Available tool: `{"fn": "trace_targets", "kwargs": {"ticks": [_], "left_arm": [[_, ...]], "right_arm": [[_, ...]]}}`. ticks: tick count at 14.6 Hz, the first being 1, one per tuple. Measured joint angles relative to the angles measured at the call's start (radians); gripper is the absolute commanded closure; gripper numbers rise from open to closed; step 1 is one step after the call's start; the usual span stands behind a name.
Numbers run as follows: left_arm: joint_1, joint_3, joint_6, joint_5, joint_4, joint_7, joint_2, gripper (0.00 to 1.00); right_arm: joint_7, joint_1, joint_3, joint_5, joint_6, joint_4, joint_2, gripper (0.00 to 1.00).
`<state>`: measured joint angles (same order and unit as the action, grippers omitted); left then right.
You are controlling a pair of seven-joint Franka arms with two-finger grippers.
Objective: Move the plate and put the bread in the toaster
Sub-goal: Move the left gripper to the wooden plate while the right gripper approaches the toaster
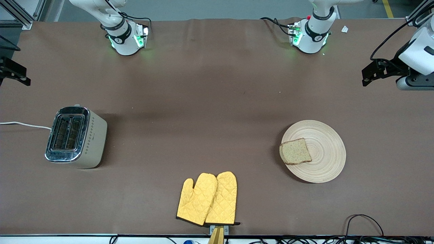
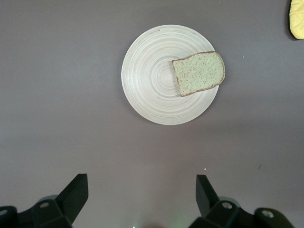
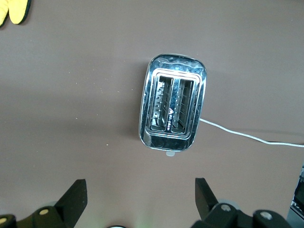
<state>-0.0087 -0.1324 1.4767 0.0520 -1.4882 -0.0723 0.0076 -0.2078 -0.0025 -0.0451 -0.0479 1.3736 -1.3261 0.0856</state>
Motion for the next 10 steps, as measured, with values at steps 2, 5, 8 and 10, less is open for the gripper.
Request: {"fn": "trace_targets", "kwargs": {"ticks": [2,5,8,10], "left_arm": [[0.000,0.000,0.000,0.000,0.000,0.000,0.000,0.00],[0.000,0.000,0.001,0.000,0.000,0.000,0.005,0.00],[0.022,0.001,0.052,-0.020,0.000,0.000,0.048,0.00],[0.066,0.002,0.111,-0.100,-0.001,0.009,0.108,0.00]], "right_arm": [[0.007,-0.001,-0.002,-0.001,-0.003,-0.001,0.001,0.00],[0.130,-0.016,-0.009,0.008,-0.016,-0.001,0.000,0.00],[0.174,-0.017,-0.009,0.009,-0.022,-0.001,0.000,0.00],[0.179,-0.017,-0.008,0.014,-0.031,-0.001,0.000,0.00]]}}
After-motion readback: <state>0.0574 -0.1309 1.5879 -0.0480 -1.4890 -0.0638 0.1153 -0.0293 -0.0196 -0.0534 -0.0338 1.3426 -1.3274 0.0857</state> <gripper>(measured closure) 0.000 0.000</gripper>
